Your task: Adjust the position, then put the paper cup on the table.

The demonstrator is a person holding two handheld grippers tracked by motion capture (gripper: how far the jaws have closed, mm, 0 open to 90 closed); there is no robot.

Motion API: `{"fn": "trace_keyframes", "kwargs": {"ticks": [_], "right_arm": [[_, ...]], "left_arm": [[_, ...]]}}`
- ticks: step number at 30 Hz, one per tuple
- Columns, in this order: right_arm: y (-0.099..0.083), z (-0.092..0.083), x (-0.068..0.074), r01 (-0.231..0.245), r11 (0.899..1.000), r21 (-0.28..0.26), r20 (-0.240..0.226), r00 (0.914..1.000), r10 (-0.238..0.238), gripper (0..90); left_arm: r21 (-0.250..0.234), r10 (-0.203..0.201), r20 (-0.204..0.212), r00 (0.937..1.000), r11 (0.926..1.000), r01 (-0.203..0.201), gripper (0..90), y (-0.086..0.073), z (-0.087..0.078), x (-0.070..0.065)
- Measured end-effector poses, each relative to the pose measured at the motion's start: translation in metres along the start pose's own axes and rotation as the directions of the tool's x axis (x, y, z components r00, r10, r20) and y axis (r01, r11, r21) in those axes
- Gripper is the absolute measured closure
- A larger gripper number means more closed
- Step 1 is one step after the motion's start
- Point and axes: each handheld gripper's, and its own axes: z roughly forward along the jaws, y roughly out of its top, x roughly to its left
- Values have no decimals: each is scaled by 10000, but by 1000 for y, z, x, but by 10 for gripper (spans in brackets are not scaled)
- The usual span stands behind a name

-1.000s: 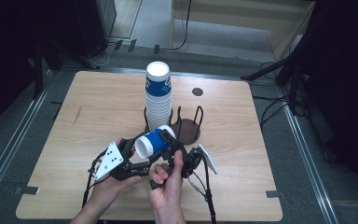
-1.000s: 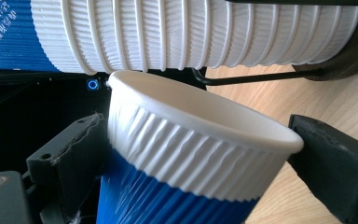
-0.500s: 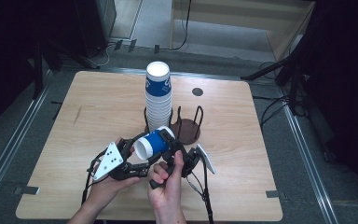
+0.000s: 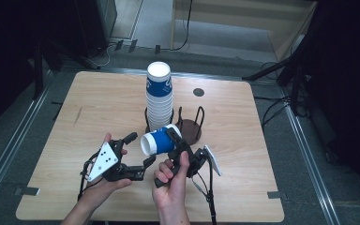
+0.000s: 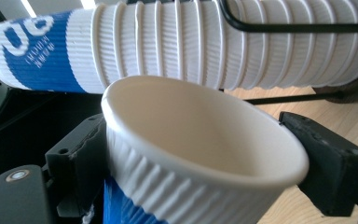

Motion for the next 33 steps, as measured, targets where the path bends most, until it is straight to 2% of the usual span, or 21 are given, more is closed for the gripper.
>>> {"fn": "trace_keyframes", "kwargs": {"ticks": [1, 3, 4, 7, 8, 9, 10, 12, 15, 17, 19, 20, 22, 23, 24, 25, 27, 30, 31, 32, 33], "right_arm": [[1, -2, 1, 218, 9997, -112, -40, 9998, -218, 137], [1, -2, 2, 291, 9994, -175, -70, 9995, -293, 138], [3, -4, 3, 395, 9989, -262, -75, 9992, -397, 138], [4, -5, 4, 571, 9977, -369, -75, 9983, -574, 139], [7, -6, 5, 947, 9939, -560, -8, 9955, -949, 139], [7, -6, 5, 947, 9939, -560, -8, 9955, -949, 139], [9, -7, 6, 1280, 9889, -755, 79, 9918, -1277, 140], [13, -9, 7, 1613, 9824, -941, 224, 9869, -1599, 140], [15, -12, 8, 1847, 9775, -1020, 341, 9827, -1822, 141], [18, -14, 9, 2478, 9605, -1266, 640, 9683, -2413, 141], [18, -16, 10, 2777, 9509, -1364, 757, 9600, -2695, 141], [18, -16, 10, 2777, 9509, -1364, 757, 9600, -2695, 141], [19, -18, 12, 3354, 9312, -1427, 1042, 9407, -3228, 141], [19, -18, 12, 3354, 9312, -1427, 1042, 9407, -3228, 141], [20, -20, 14, 3822, 9114, -1528, 1198, 9226, -3668, 141], [20, -20, 14, 3822, 9114, -1528, 1198, 9226, -3668, 141], [21, -22, 15, 4116, 8976, -1577, 1272, 9099, -3948, 141], [23, -25, 18, 4405, 8825, -1651, 1389, 8962, -4214, 141], [24, -27, 21, 4796, 8599, -1748, 1510, 8761, -4579, 140], [24, -27, 21, 4796, 8599, -1748, 1510, 8761, -4579, 140], [24, -28, 22, 4953, 8505, -1768, 1623, 8670, -4712, 140]], "left_arm": [[282, -198, 75, 9998, 9994, 196, 90, 1, 0, 0], [438, -312, 91, 9995, 9986, 308, 72, 1, 0, 1], [575, -360, 105, 9993, 9977, 353, 14, 1, -1, 1], [1072, -546, -164, 9984, 9927, 561, 0, 1, -1, 2], [1226, -675, -186, 9975, 9900, 692, 0, 2, -2, 3], [1226, -675, -186, 9975, 9900, 692, 0, 2, -2, 3], [1355, -718, -102, 9974, 9881, 725, 0, 3, -3, 4], [1446, -771, -36, 9970, 9865, 769, 0, 3, -4, 6], [1526, -849, -36, 9964, 9847, 844, 0, 3, -5, 7], [1604, -896, 38, 9960, 9831, 878, 0, 3, -6, 9], [1691, -962, 50, 9953, 9811, 940, 0, 3, -7, 11], [1691, -962, 50, 9953, 9811, 940, 0, 3, -7, 11], [1734, -1030, 34, 9947, 9797, 1009, 0, 4, -8, 13], [1734, -1030, 34, 9947, 9797, 1009, 0, 4, -8, 13], [1758, -1091, 75, 9940, 9787, 1061, 0, 4, -9, 14], [1784, -1120, 72, 9937, 9779, 1089, 0, 4, -10, 14], [1838, -1236, 74, 9923, 9756, 1201, 0, 4, -10, 16], [1878, -1308, 52, 9914, 9739, 1275, 0, 5, -11, 18], [1899, -1316, 62, 9913, 9734, 1281, 0, 5, -12, 19], [1902, -1327, 41, 9912, 9732, 1295, 0, 4, -12, 19], [1923, -1345, 45, 9909, 9725, 1312, 0, 4, -12, 20]]}}
